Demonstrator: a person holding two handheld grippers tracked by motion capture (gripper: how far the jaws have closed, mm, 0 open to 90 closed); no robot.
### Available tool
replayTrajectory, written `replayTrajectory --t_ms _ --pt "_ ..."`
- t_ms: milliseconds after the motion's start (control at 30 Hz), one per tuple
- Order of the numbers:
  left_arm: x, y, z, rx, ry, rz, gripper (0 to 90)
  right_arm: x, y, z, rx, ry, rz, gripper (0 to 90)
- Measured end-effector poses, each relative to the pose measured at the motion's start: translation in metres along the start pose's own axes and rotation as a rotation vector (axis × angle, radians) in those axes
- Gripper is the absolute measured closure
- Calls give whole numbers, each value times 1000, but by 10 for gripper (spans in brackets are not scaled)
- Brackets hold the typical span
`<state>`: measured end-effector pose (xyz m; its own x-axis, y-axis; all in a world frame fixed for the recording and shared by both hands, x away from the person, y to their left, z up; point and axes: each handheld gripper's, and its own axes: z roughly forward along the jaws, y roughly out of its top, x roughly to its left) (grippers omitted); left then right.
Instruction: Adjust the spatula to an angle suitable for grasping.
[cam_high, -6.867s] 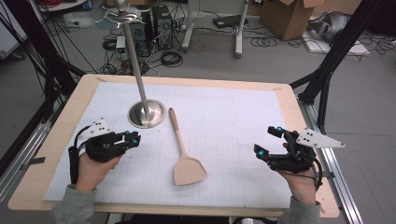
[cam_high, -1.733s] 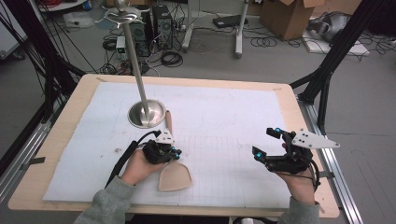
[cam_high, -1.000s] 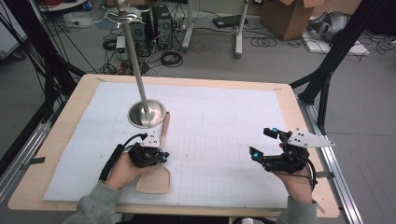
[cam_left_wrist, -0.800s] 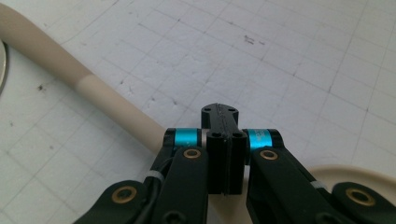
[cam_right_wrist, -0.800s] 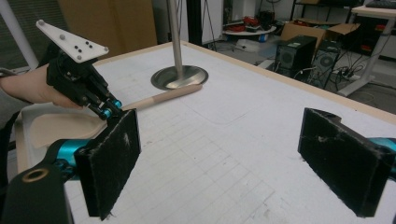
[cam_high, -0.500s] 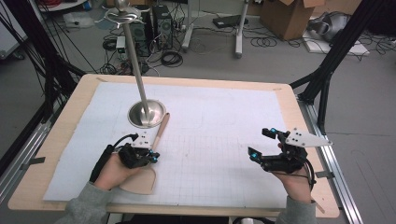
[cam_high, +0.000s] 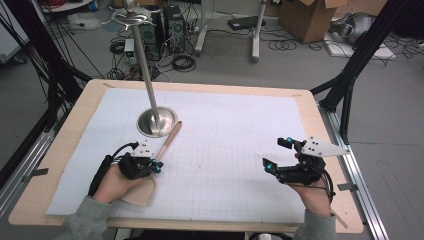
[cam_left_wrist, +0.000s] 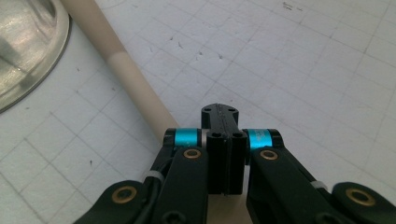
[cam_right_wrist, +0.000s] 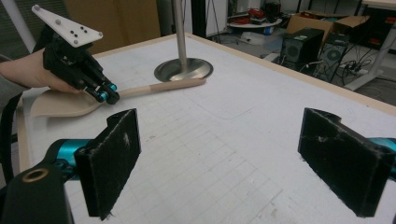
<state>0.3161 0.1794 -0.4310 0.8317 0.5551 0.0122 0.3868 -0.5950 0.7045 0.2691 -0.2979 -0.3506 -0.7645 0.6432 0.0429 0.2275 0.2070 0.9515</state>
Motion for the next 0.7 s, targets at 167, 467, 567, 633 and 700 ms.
replayTrajectory --t_ms 167,467,567,633,700 --pt "0 0 -1 9 6 8 898 0 0 -1 1 -3 4 122" --pt "3 -2 -6 39 28 -3 897 -1 0 0 -2 -2 1 122" --pt "6 -3 -9 47 30 -8 898 -1 0 0 -1 -1 -2 122" --pt "7 -4 -10 50 32 -11 898 0 0 1 3 0 6 122" --pt "8 -5 -12 61 37 -8 897 0 0 2 5 0 2 122"
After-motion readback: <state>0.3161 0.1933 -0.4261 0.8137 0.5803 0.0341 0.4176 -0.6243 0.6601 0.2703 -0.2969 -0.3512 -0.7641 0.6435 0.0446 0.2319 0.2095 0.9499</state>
